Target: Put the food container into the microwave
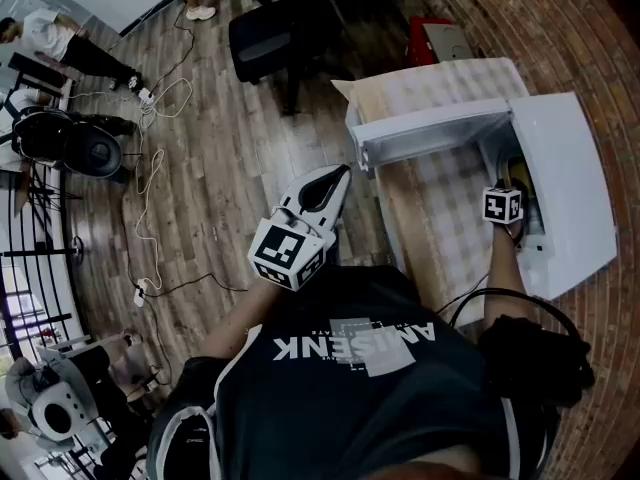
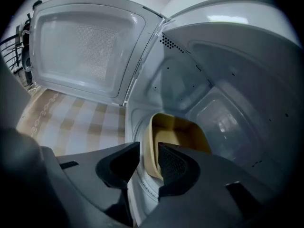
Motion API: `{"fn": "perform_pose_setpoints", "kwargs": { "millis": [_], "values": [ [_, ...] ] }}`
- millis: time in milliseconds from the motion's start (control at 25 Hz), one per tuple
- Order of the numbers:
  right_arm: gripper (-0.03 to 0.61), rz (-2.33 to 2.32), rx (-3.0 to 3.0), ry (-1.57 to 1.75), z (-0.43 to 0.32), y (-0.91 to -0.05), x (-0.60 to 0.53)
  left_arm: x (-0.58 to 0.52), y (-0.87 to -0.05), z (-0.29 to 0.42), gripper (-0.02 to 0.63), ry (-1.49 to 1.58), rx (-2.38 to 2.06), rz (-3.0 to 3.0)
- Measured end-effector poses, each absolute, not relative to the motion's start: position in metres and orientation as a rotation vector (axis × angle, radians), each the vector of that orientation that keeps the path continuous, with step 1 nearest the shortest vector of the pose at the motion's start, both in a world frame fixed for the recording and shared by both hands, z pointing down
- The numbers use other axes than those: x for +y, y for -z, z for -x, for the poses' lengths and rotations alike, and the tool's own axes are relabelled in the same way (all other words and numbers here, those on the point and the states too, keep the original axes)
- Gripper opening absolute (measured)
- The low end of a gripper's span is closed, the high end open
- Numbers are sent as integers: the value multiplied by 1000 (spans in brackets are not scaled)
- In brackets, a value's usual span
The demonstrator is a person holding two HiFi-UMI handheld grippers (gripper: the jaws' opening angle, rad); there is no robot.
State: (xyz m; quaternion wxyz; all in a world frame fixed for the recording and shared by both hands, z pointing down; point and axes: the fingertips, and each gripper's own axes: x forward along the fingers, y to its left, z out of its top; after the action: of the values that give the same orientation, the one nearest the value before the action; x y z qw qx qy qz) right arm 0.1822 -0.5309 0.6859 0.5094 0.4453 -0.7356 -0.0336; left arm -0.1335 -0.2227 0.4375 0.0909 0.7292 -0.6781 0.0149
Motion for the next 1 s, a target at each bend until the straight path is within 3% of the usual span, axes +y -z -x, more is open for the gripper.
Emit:
{"fn": "perform_pose_setpoints", "kwargs": {
  "millis": [240, 1000],
  "values": [
    [187, -1111, -1757, 120, -180, -677, -523, -214, -435, 142, 11, -35, -2028, -2159],
    [167, -1192, -1998, -53, -130, -617, -444, -219, -418, 158, 11, 29, -1883, -2324]
  ]
}}
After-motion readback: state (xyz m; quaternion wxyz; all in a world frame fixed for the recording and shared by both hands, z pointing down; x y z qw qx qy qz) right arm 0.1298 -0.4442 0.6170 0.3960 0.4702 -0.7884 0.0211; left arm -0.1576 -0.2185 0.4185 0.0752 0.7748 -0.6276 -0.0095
